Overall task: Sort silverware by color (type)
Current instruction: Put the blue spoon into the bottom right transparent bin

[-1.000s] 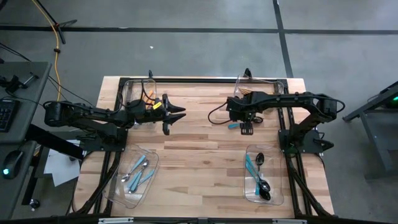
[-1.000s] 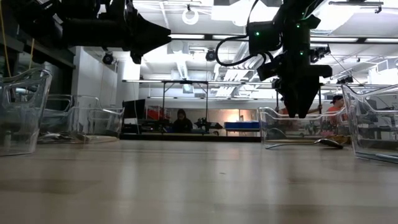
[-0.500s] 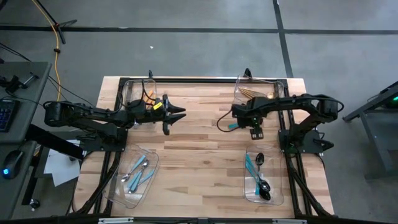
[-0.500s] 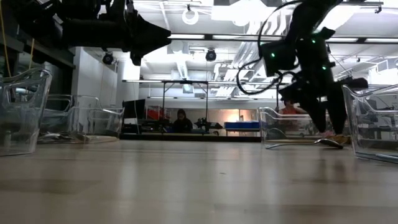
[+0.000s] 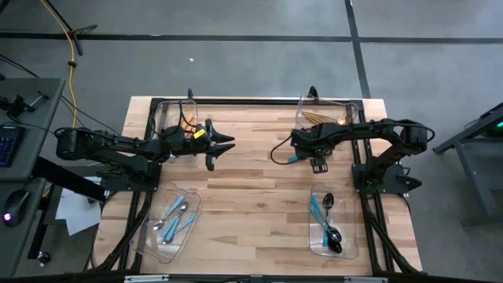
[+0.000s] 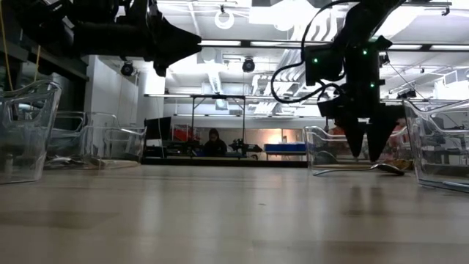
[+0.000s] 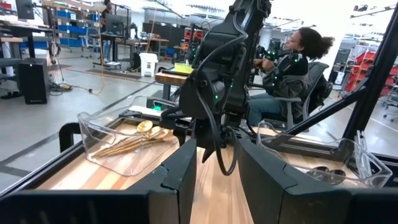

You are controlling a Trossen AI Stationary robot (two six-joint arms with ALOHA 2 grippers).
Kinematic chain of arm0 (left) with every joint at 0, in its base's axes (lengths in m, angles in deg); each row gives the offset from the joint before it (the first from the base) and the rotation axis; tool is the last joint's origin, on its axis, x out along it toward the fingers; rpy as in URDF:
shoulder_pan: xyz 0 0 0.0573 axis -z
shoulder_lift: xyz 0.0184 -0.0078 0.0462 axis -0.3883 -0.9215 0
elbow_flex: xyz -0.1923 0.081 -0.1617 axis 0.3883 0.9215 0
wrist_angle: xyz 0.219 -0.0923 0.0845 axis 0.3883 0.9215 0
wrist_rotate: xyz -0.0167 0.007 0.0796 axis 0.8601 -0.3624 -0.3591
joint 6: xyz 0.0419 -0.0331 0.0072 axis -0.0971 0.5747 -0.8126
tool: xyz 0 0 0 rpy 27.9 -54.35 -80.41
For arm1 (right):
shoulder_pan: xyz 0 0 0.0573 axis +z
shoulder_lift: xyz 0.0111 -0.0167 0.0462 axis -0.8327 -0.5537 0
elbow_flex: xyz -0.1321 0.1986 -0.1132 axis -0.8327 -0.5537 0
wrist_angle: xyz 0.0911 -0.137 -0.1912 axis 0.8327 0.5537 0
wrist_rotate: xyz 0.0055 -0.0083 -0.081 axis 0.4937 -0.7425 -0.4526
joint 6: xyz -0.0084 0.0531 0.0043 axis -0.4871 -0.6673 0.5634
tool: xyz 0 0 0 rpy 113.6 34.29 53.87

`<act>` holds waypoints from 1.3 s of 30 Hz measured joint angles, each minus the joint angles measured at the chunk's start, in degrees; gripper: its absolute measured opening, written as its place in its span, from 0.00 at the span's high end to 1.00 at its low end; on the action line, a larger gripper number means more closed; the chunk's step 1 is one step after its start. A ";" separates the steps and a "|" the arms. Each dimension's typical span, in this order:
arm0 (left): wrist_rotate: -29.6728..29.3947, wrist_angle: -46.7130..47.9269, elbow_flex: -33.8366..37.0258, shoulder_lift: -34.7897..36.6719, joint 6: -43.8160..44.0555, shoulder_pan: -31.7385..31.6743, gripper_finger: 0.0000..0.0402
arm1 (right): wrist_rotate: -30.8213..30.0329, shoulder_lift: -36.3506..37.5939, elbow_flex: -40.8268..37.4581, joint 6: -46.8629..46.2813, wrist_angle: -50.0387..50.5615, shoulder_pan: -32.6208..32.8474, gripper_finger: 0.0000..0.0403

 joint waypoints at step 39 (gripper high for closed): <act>0.02 0.57 0.00 0.00 1.03 0.00 0.74 | 3.85 -0.02 -0.95 1.73 -4.92 -4.38 0.60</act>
